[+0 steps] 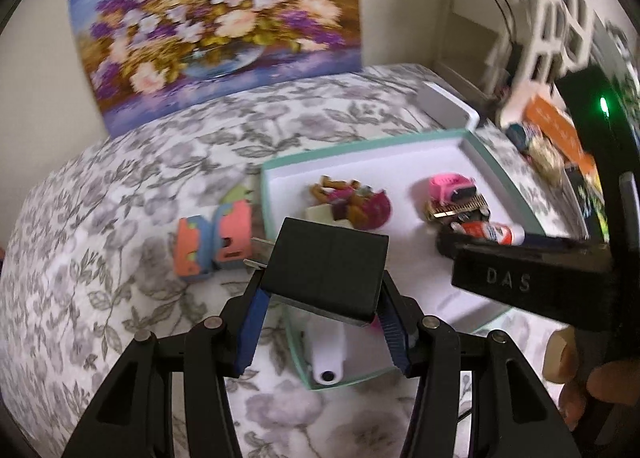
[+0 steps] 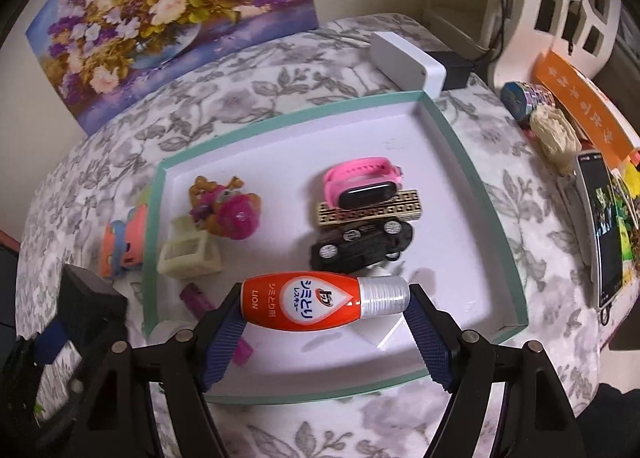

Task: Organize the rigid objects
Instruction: 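Carry the charger with the left tool while the right tool carries the glue bottle into the tray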

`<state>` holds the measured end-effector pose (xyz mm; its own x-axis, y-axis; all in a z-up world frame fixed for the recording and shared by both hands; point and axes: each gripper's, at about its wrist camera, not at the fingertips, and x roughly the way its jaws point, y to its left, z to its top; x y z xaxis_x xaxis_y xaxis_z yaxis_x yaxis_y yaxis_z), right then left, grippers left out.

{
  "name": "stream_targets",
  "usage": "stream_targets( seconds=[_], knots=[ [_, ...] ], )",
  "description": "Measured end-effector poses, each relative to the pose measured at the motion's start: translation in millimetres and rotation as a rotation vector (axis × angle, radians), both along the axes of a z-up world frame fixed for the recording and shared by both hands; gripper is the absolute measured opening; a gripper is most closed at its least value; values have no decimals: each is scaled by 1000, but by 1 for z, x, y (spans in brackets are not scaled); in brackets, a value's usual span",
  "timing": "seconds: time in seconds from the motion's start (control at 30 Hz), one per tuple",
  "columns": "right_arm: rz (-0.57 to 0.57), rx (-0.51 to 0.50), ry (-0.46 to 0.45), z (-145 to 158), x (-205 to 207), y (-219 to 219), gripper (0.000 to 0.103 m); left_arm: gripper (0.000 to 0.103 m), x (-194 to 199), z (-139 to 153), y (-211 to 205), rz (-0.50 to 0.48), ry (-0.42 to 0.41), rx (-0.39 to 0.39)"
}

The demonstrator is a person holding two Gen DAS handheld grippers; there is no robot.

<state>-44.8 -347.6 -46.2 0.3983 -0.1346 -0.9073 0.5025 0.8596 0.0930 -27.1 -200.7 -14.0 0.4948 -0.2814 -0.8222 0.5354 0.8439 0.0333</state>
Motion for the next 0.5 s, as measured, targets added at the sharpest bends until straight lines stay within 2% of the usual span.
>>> stream_targets(
  seconds=[0.23, 0.5],
  knots=[
    [-28, 24, 9, -4, -4, -11, 80, 55, -9, -11, -17, -60, -18, 59],
    [-4, 25, 25, -7, -1, -8, 80, 55, -6, -17, -18, -60, 13, 59]
  ],
)
